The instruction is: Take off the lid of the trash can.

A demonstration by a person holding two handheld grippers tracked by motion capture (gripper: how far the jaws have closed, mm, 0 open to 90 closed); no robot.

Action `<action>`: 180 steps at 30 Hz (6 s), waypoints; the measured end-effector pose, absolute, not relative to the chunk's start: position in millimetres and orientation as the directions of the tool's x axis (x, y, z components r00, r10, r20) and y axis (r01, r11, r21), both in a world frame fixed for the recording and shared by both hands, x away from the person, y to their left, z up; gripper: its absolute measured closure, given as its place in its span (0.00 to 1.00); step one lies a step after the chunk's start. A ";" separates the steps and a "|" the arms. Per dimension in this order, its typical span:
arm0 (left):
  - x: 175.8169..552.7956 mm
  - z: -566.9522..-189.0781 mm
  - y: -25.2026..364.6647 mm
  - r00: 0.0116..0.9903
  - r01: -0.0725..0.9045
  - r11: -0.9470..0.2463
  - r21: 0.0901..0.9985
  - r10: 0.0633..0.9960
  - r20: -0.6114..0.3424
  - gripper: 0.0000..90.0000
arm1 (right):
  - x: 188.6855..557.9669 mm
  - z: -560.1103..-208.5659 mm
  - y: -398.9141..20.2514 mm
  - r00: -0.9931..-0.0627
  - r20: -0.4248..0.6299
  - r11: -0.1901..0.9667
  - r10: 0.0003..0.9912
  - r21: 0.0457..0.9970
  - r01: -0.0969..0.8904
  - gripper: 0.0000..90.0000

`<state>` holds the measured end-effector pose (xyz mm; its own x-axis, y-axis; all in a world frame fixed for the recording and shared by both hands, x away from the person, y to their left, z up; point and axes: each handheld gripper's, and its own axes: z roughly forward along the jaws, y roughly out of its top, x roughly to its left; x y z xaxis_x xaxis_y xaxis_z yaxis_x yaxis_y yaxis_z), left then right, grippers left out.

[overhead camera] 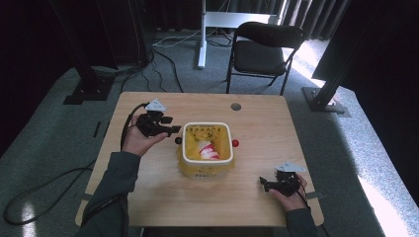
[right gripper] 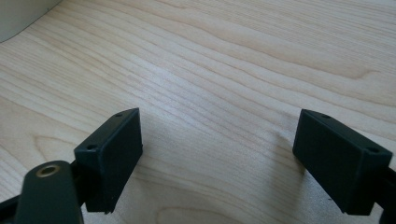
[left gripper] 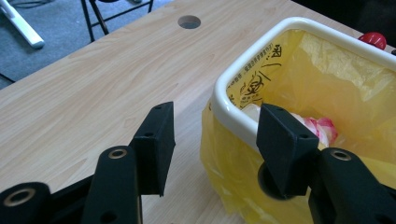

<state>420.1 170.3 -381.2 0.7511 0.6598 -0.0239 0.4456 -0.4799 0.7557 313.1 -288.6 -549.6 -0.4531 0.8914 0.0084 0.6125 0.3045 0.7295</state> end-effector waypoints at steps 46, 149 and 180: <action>457.8 -404.3 110.6 0.764 0.501 -0.603 0.620 0.645 0.010 0.77 | 313.0 -549.6 -288.6 -0.454 0.008 0.305 0.891 0.730 0.612 0.17; 407.9 -388.2 262.8 0.648 0.551 -0.318 0.772 0.746 -0.155 0.83 | 312.7 -549.6 -288.7 -0.456 0.008 0.307 0.890 0.729 0.612 0.17; 391.3 -420.4 321.4 0.530 0.634 -0.215 0.743 0.821 -0.215 0.83 | 312.7 -549.6 -288.7 -0.457 0.008 0.307 0.890 0.729 0.611 0.17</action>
<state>391.3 321.4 -420.4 0.5297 0.8206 -0.2146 0.6337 -0.2147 0.7432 312.7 -288.7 -549.6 -0.4566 0.8896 0.0077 0.6114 0.3075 0.7292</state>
